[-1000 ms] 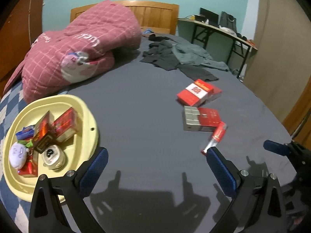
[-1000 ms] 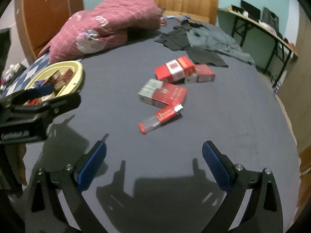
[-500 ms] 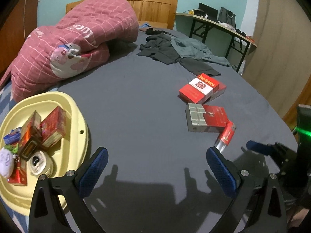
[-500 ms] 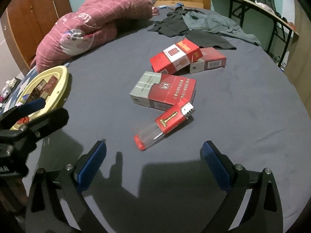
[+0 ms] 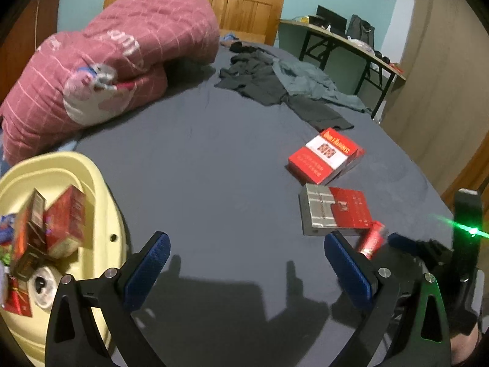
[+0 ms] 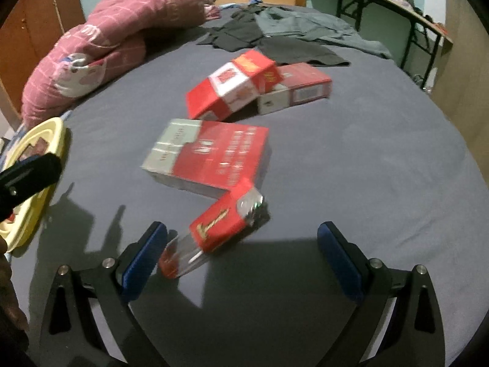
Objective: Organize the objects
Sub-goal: 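Move the left tool to the HONGQIQU pack while the right tool approaches the red lighter, then grasp the HONGQIQU pack with the left tool while the right tool grasps the red lighter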
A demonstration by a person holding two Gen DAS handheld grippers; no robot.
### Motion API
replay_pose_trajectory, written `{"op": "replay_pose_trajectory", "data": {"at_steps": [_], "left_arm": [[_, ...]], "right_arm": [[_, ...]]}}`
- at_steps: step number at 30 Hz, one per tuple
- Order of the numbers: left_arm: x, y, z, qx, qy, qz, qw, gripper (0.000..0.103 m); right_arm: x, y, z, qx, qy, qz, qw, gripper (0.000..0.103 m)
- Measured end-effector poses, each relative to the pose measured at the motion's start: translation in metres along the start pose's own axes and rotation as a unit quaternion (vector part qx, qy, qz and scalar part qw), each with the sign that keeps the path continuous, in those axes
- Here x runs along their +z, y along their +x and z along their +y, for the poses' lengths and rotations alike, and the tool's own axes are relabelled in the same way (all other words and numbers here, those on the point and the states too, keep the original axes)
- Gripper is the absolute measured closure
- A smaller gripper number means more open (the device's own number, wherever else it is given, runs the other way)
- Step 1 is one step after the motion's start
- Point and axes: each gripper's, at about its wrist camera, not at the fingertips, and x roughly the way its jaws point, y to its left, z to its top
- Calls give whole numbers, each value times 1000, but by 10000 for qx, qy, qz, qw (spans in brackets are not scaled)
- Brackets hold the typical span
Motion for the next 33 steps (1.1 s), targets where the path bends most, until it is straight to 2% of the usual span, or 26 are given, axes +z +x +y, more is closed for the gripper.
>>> {"op": "replay_pose_trajectory", "data": {"at_steps": [8,12,14,17,25,33], "left_arm": [[2,20,-24,-34,273,79,9996,0],[10,33,-41,-183,221,172,9994,0],[13,38,-55,-213,353,158,9990,0],[20,51,-78,-125,629,165,9978,0],[20,89,-107,-441,665,454,9958,0],[22,117,-113,-332,574,593,9960,0]], "right_arm": [[1,-9,-46,-320,180,-50,9993,5],[-4,-16,-67,-200,289,-65,9994,5],[-9,-23,-74,-145,234,-110,9996,5],[-13,-27,-80,11,251,-152,9996,5],[-15,-30,-75,326,61,-140,9994,5],[-16,-31,-75,443,39,-131,9989,5]]}}
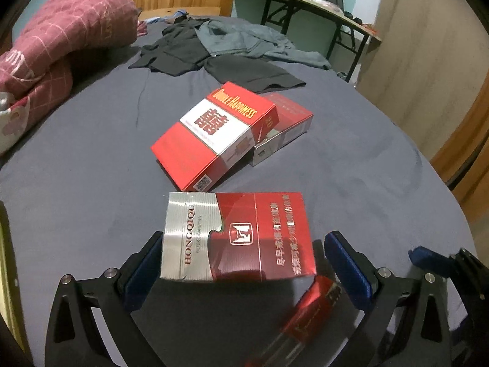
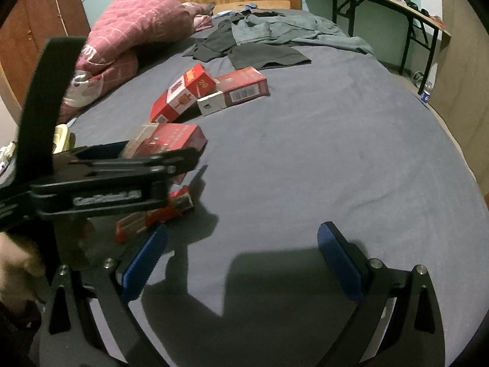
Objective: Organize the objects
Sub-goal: 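Grasp the HONGQIQU pack with the left tool while the right tool grasps the red lighter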
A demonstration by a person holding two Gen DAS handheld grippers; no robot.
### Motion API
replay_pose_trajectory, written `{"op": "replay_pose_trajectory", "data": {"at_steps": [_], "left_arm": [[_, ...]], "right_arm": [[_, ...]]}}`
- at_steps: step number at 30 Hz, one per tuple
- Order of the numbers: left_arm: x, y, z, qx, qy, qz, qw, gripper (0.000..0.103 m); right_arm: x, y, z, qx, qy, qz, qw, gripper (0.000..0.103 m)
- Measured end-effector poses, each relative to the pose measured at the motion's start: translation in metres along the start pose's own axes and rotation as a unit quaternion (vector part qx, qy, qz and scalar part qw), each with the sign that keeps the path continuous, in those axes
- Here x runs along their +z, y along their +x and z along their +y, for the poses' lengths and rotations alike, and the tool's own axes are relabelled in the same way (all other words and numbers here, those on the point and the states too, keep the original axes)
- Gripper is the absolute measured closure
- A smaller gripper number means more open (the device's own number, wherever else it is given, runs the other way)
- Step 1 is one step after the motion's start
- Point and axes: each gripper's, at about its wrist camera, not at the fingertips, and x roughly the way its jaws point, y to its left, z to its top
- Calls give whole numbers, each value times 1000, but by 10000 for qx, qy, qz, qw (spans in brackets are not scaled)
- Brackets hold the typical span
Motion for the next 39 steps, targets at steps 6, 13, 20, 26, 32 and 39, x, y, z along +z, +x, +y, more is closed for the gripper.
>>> {"op": "replay_pose_trajectory", "data": {"at_steps": [6,13,20,26,32,39], "left_arm": [[2,13,11,323,-17,20,9995,0],[-5,5,64,525,-415,51,9977,0],[-9,2,76,493,-456,18,9977,0],[-13,-4,74,500,-259,70,9984,0],[-6,2,75,513,-117,110,9986,0],[-8,1,74,401,23,34,9992,10]], "right_arm": [[-1,0,14,229,-274,-45,9994,5],[-8,11,67,540,-1408,-50,9885,5],[-8,28,89,293,-1726,77,9845,5],[-1,37,88,236,-1737,124,9844,5],[-1,43,90,258,-1820,182,9828,5],[-3,41,94,165,-1920,97,9812,20]]}}
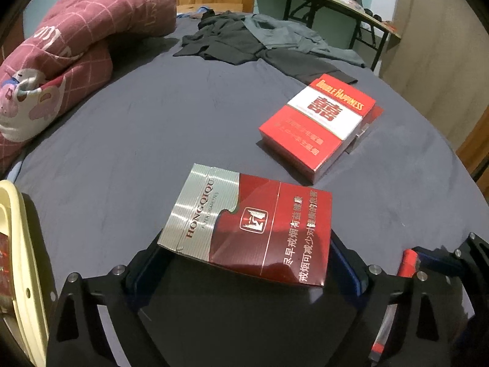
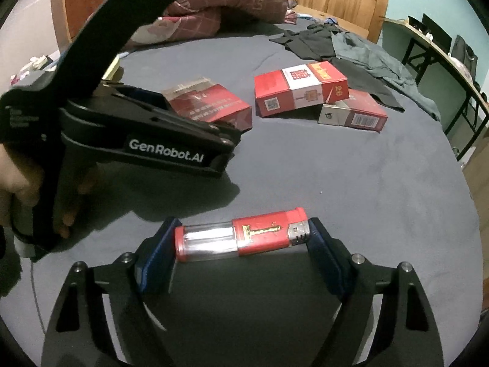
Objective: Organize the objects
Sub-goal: 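Lift the HONGQIQU pack with the left tool while the right tool lifts the lighter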
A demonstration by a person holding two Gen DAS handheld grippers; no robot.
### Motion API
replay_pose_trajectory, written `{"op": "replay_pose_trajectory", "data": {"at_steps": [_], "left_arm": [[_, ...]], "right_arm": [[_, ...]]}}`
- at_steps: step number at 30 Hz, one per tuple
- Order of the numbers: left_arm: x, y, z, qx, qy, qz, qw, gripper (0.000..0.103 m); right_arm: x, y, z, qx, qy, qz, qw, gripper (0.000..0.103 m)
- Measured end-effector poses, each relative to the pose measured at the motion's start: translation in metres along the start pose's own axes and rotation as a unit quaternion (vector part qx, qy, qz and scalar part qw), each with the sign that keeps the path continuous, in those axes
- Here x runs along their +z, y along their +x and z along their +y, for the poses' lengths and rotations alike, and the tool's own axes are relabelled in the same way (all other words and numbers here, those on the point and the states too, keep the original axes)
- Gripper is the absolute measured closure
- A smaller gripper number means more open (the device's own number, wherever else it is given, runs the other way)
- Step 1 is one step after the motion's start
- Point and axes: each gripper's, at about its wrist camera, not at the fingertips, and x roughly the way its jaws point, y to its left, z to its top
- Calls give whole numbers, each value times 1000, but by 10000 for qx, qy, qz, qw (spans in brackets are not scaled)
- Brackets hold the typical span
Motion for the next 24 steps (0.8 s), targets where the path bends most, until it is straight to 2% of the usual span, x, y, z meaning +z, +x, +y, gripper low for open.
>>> {"op": "replay_pose_trajectory", "data": {"at_steps": [4,13,17,21,24], "left_arm": [[-1,-1,1,-73,79,-71,9999,10],[-4,-22,-7,126,342,-298,9989,10],[-11,-43,-8,276,275,-377,9985,10],[-18,-74,-2,346,-55,-596,9976,10],[-29,-98,-1,473,-127,-730,9961,10]], "right_arm": [[0,-1,0,-15,0,-29,10000,20],[-1,-13,-1,-95,1,-89,9999,20],[0,-23,-4,-148,180,-147,9996,20],[5,-38,-6,-225,499,-286,9981,20],[10,-50,-7,-372,699,-376,9962,20]]}}
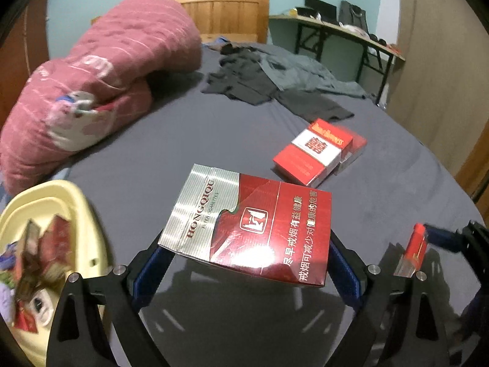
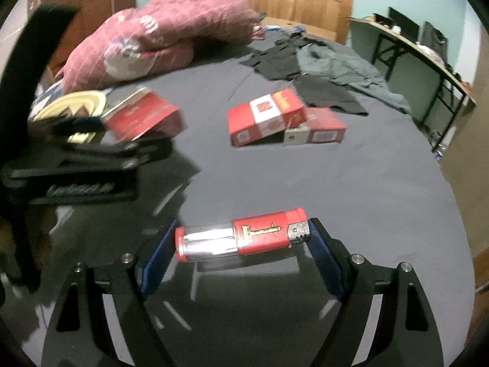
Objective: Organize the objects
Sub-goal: 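Lift the HONGQIQU pack with the left tool while the right tool lifts the lighter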
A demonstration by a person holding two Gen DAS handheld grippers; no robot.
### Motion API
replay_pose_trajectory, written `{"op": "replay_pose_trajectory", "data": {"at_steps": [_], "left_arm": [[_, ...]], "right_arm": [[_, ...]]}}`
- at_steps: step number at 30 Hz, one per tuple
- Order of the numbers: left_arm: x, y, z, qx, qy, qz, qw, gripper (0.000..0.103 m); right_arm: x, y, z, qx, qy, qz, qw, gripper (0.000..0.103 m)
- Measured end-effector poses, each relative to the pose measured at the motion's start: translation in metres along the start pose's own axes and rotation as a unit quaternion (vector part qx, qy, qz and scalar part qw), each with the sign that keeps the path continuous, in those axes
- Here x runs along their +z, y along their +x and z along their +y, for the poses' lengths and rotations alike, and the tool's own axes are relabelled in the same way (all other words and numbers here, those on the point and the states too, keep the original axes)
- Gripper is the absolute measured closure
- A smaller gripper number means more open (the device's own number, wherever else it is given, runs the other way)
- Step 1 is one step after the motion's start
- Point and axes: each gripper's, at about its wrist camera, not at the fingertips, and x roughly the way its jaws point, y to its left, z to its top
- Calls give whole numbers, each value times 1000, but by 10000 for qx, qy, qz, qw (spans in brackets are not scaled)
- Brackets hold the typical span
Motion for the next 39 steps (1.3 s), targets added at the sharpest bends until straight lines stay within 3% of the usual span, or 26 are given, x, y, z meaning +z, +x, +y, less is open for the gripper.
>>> {"op": "replay_pose_trajectory", "data": {"at_steps": [13,29,39], "left_arm": [[-35,-74,13,280,-267,-148,9991,10],[-33,-86,2,200,-194,-204,9994,10],[-33,-83,13,236,-255,-189,9992,10]], "right_arm": [[5,-30,-7,-92,580,-265,9979,20],[6,-36,-19,-130,787,-336,9962,20],[6,-30,-7,-134,631,-245,9976,20]]}}
